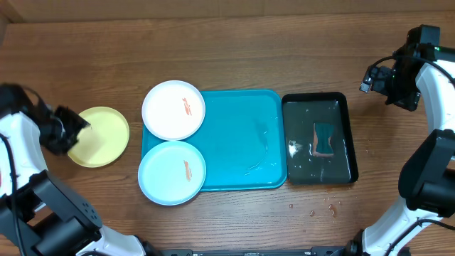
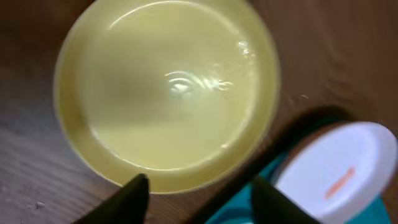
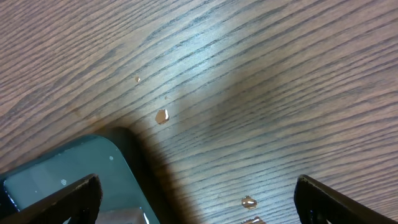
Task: Clean dirty plates on tray and stack at the side
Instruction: 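Carry the yellow plate left and set it on the table, then move the left gripper to the upper white plate's rim on the tray, then grasp the white plate rim with the left gripper and slide it right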
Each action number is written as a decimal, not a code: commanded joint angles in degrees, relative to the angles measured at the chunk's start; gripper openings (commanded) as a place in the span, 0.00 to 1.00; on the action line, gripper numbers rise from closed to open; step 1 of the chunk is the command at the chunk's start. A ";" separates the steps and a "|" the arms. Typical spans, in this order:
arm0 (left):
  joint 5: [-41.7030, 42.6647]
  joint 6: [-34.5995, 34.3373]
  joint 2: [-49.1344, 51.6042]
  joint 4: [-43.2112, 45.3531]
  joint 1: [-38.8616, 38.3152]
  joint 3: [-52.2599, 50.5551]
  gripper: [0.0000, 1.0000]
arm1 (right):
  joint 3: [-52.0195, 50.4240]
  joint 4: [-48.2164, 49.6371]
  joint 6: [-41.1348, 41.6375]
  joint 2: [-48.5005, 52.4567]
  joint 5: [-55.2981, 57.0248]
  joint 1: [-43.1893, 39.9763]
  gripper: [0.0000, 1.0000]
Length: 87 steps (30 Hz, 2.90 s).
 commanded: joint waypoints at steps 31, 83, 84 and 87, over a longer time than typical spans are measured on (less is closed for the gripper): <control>-15.37 3.85 12.44 5.64 -27.43 2.43 0.31 | 0.72 0.11 0.17 -1.11 -0.09 -0.22 1.00; 5.57 3.93 11.67 -2.80 -38.49 3.93 0.04 | 0.72 0.11 0.17 -1.11 -0.09 -0.20 1.00; 5.60 3.41 11.67 -2.82 -39.60 3.93 0.04 | 0.72 0.09 0.17 -1.11 -0.09 -0.20 1.00; 5.51 1.99 11.67 -3.06 -42.45 3.93 0.04 | 0.72 0.11 0.17 -1.11 -0.09 -0.20 1.00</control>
